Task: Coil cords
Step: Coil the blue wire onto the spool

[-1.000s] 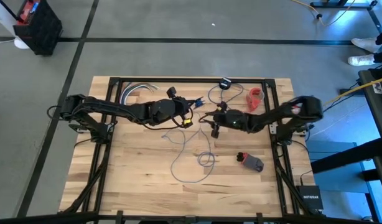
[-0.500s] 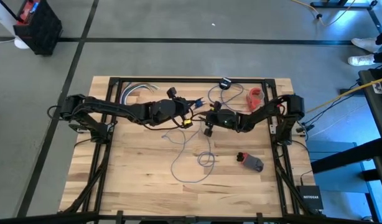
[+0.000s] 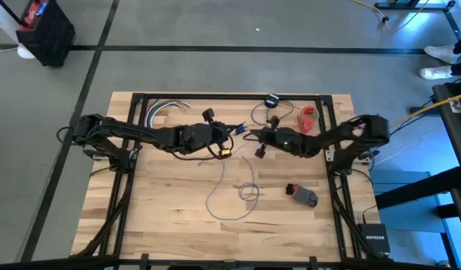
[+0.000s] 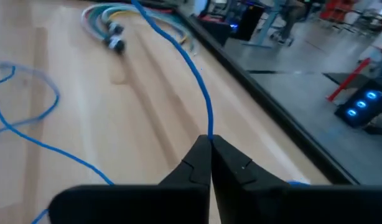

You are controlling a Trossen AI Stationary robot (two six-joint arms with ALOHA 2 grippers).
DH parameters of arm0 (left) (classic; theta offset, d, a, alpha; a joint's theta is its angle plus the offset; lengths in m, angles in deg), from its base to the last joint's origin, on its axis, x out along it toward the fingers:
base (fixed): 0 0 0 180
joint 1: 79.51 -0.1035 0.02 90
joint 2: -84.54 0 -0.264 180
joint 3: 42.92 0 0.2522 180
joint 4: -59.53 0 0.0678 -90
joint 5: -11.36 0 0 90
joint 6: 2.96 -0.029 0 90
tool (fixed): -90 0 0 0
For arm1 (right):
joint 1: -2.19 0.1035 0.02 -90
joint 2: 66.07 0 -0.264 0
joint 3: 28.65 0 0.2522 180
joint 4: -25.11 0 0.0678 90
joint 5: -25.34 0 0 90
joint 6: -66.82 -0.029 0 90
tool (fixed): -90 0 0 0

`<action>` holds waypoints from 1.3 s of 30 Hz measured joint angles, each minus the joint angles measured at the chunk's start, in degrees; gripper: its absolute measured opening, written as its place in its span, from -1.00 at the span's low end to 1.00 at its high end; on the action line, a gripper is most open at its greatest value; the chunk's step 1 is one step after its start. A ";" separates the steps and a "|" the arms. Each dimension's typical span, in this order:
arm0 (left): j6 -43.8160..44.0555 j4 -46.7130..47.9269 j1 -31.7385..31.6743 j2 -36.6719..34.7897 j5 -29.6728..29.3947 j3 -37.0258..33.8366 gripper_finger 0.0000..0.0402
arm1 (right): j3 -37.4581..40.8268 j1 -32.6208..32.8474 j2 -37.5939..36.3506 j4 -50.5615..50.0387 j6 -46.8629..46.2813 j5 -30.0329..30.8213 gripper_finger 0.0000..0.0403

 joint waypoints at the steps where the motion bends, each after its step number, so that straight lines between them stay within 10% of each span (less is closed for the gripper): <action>1: -0.09 0.04 0.09 -0.06 0.00 0.00 -1.00 | 0.75 -0.37 -1.09 0.00 -0.26 0.25 -0.96; 13: -1.05 2.74 -0.68 -0.12 0.00 0.00 -1.00 | 4.18 -0.97 -10.88 -1.72 -1.88 0.60 -0.99; 25: -0.85 4.06 -3.53 2.77 3.44 0.00 -1.00 | 2.05 -0.15 -16.34 1.49 -15.62 -16.52 -0.99; 39: 2.94 -2.70 -6.00 5.06 2.54 0.02 -1.00 | -4.22 7.00 -13.66 1.66 -13.75 -14.04 -1.00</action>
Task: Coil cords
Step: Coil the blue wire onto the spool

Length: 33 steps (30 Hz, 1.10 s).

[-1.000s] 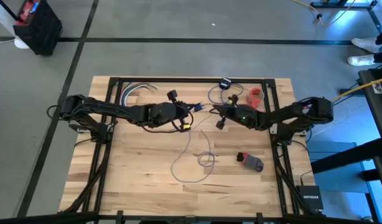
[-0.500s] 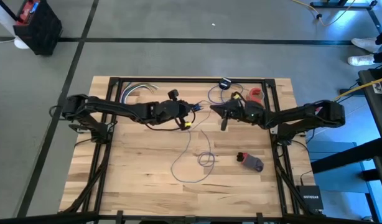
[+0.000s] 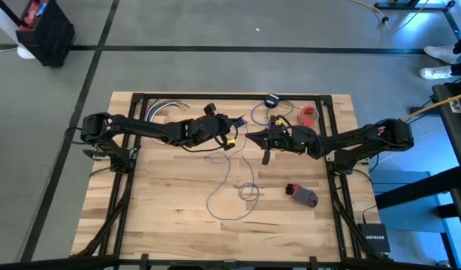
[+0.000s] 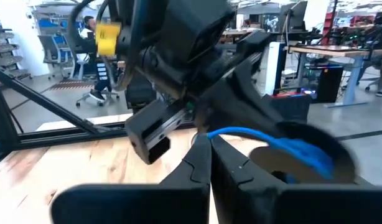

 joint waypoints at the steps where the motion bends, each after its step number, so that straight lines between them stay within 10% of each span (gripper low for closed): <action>1: -0.38 -1.03 0.29 0.00 -0.03 0.00 -1.00 | -0.59 -0.02 0.81 0.01 0.02 -0.08 -1.00; 33: 2.08 4.82 3.78 -6.10 6.17 -0.11 -1.00 | -7.66 0.35 14.25 -14.10 4.12 8.41 -0.94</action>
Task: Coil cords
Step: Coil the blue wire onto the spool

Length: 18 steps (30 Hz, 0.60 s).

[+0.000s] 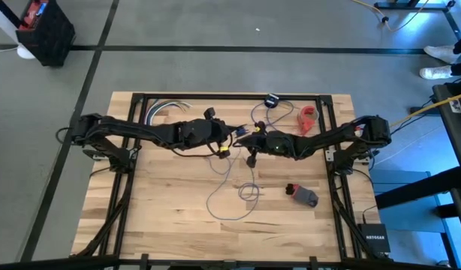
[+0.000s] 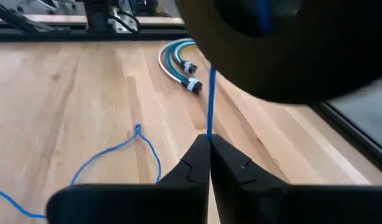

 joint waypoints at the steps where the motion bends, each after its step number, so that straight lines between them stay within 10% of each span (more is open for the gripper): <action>1: 0.07 0.47 0.00 -0.16 -0.03 0.00 -1.00 | 0.00 0.00 -0.21 -0.56 0.01 0.50 -0.92; 12: 0.16 1.48 0.04 -0.70 -0.01 0.13 -1.00 | 0.21 -0.04 -2.44 -11.27 1.77 16.40 -0.61; 18: 0.16 2.68 0.04 -0.83 -0.01 0.13 -1.00 | 0.13 -0.04 -13.04 -29.86 1.97 14.87 -0.31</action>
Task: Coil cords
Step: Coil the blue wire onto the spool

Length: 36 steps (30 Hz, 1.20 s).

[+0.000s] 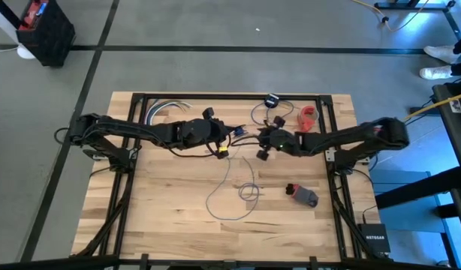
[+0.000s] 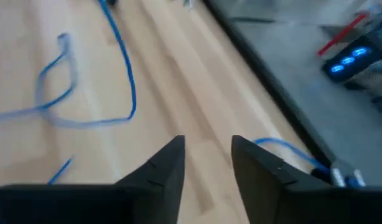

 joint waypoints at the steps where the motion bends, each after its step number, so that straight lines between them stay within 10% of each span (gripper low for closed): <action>1: 0.00 0.07 0.00 0.00 0.00 0.00 -1.00 | 0.00 0.00 -1.58 -2.17 -0.12 -2.18 -0.28; 5: 0.16 0.09 0.00 0.00 0.02 0.00 -1.00 | 3.35 -0.02 -3.95 1.04 -0.50 -11.38 -0.18; 14: 0.17 -0.04 0.00 0.00 0.04 0.00 -1.00 | 15.62 -0.62 11.19 46.83 -0.39 -14.75 -0.16; 27: -0.17 0.22 0.00 0.00 0.07 -0.02 -1.00 | 8.76 -2.38 26.78 53.05 -1.55 -15.88 -0.17; 36: -0.04 0.22 0.00 0.00 0.18 -0.02 -1.00 | 8.72 -2.97 26.84 54.40 1.32 -14.39 -0.91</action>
